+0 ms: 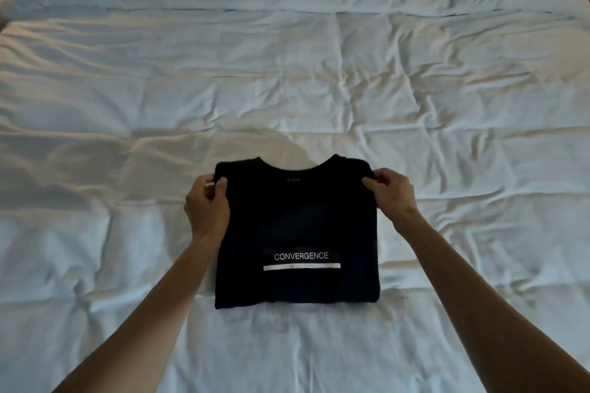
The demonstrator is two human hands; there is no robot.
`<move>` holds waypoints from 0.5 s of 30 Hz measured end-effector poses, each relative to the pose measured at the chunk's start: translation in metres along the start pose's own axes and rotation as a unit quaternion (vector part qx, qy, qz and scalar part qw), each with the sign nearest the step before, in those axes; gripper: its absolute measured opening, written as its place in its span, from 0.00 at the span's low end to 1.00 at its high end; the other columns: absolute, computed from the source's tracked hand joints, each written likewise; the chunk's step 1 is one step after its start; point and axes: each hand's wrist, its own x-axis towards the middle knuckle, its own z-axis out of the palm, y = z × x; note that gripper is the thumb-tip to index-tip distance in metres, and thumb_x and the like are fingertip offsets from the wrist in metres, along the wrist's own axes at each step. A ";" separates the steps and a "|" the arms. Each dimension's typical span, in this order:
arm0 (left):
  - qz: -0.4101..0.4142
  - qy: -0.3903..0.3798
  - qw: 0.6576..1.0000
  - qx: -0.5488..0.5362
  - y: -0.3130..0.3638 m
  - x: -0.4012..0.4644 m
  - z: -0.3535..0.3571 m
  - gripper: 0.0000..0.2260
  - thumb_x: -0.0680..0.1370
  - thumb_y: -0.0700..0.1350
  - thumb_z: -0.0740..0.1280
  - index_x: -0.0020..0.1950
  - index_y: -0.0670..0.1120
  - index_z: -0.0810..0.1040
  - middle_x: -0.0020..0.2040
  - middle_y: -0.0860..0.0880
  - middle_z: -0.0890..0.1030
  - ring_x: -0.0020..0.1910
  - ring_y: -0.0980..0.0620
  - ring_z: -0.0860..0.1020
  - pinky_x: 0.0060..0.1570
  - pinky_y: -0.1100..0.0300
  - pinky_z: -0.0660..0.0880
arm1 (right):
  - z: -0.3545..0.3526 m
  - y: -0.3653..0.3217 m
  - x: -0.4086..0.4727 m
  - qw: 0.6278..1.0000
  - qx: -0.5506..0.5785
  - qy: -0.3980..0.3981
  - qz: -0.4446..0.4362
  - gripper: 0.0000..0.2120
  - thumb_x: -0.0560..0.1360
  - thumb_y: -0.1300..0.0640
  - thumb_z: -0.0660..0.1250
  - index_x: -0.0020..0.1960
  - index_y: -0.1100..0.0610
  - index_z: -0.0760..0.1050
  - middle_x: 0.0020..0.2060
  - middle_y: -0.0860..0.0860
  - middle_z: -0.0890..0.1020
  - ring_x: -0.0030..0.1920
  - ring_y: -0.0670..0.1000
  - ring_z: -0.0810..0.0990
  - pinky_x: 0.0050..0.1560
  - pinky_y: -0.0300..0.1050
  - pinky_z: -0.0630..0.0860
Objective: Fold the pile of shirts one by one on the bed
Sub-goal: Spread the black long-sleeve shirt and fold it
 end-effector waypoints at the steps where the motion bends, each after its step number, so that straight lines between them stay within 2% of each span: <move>1: 0.010 0.002 1.000 -0.007 -0.001 0.006 0.001 0.06 0.80 0.46 0.68 0.51 0.43 0.79 0.39 0.46 0.80 0.41 0.47 0.78 0.45 0.53 0.73 | 0.000 -0.001 0.001 1.000 0.011 0.010 -0.001 0.05 0.77 0.56 0.69 0.50 0.57 0.80 0.43 0.52 0.83 0.44 0.53 0.81 0.46 0.47 0.78; 3: -0.021 -0.019 1.000 -0.009 -0.007 0.013 0.006 0.07 0.80 0.47 0.67 0.53 0.44 0.79 0.41 0.45 0.81 0.43 0.44 0.80 0.47 0.50 0.76 | 0.008 0.005 -0.001 0.999 0.019 0.024 0.009 0.07 0.79 0.56 0.66 0.54 0.58 0.78 0.45 0.54 0.82 0.44 0.54 0.80 0.43 0.45 0.75; 6: -0.091 -0.052 0.993 0.050 -0.024 0.003 0.012 0.13 0.82 0.51 0.65 0.57 0.43 0.81 0.51 0.42 0.83 0.53 0.41 0.79 0.53 0.54 0.72 | 0.027 0.018 -0.020 0.999 -0.022 0.016 0.017 0.14 0.81 0.52 0.63 0.62 0.57 0.73 0.47 0.53 0.80 0.47 0.55 0.78 0.47 0.45 0.72; 9: -0.084 -0.024 0.993 0.073 -0.029 -0.033 0.002 0.16 0.81 0.55 0.64 0.51 0.43 0.81 0.44 0.47 0.81 0.46 0.46 0.76 0.49 0.56 0.69 | 0.031 0.030 -0.051 0.998 -0.038 0.047 0.018 0.19 0.80 0.46 0.64 0.65 0.56 0.71 0.47 0.49 0.77 0.48 0.50 0.75 0.49 0.44 0.68; 11: -0.073 -0.003 0.992 0.102 -0.037 -0.063 -0.010 0.17 0.80 0.57 0.65 0.44 0.43 0.79 0.37 0.50 0.78 0.40 0.47 0.75 0.45 0.56 0.67 | 0.028 0.043 -0.074 0.996 -0.029 0.064 0.045 0.19 0.78 0.43 0.66 0.60 0.56 0.73 0.45 0.47 0.77 0.47 0.48 0.74 0.49 0.44 0.68; 13: -0.072 -0.002 0.988 0.136 -0.046 -0.092 -0.020 0.21 0.79 0.59 0.65 0.35 0.44 0.75 0.31 0.50 0.76 0.35 0.44 0.75 0.39 0.55 0.67 | 0.027 0.059 -0.094 0.995 -0.018 0.039 0.090 0.20 0.76 0.38 0.66 0.49 0.56 0.75 0.38 0.47 0.79 0.41 0.49 0.77 0.44 0.45 0.72; 15: -0.048 -0.007 0.989 0.138 -0.055 -0.109 -0.026 0.23 0.79 0.58 0.66 0.30 0.47 0.69 0.26 0.50 0.73 0.31 0.41 0.76 0.34 0.55 0.65 | 0.026 0.070 -0.109 0.994 0.018 0.009 0.103 0.23 0.76 0.39 0.66 0.36 0.58 0.72 0.29 0.47 0.75 0.31 0.48 0.73 0.35 0.45 0.71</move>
